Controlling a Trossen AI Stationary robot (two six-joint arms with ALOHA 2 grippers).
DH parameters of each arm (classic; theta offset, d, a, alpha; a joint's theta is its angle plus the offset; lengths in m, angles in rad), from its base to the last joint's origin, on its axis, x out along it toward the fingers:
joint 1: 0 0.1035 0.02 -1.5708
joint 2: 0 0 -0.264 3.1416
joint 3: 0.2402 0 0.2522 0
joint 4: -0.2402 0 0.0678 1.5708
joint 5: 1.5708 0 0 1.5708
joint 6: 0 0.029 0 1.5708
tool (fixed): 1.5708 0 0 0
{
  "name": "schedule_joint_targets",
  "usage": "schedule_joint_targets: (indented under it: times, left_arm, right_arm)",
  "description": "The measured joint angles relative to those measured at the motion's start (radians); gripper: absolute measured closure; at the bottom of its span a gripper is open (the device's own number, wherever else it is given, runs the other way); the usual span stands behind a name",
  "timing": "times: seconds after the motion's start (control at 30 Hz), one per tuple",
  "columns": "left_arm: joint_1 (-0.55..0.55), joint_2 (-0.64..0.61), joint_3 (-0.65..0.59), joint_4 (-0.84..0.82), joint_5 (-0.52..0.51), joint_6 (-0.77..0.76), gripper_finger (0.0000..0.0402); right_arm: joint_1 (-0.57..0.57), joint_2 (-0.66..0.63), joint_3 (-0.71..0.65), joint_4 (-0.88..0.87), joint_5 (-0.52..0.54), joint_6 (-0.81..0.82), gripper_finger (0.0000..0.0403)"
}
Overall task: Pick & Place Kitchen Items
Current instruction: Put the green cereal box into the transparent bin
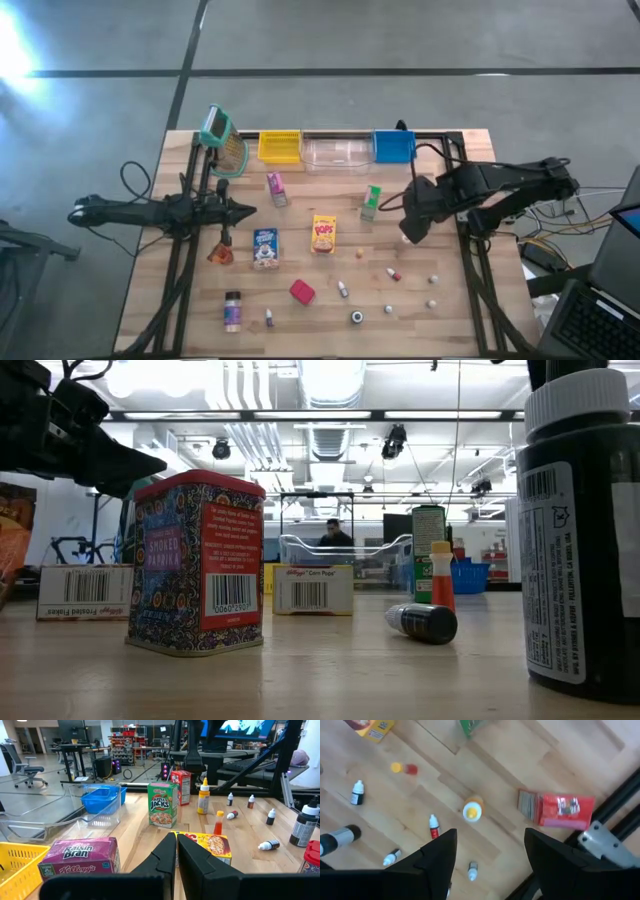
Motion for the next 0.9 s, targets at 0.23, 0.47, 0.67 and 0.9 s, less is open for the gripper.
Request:
schedule_joint_targets:
  times: [0.23, 0.47, 0.67, 0.9]
  left_arm:
    - [0.0, 0.0, 0.0, 0.0, 0.0, 0.0, 0.0378]
    - [0.0, 0.0, 0.0, 0.0, 0.0, 0.0, 0.0378]
    - [0.0, 0.0, 0.0, 0.0, 0.0, 0.0, 0.0378]
    - [0.0, 0.0, 0.0, 0.0, 0.0, 0.0, 0.0378]
  right_arm:
    - [-0.081, 0.037, 0.0, 0.141, 0.01, -0.063, 0.0188]
    - [-0.167, 0.11, 0.003, 0.191, -0.009, -0.029, 0.019]
    - [-0.195, 0.185, 0.003, 0.195, -0.031, -0.016, 0.0171]
    - [-0.245, 0.229, 0.003, 0.199, -0.053, 0.01, 0.0149]
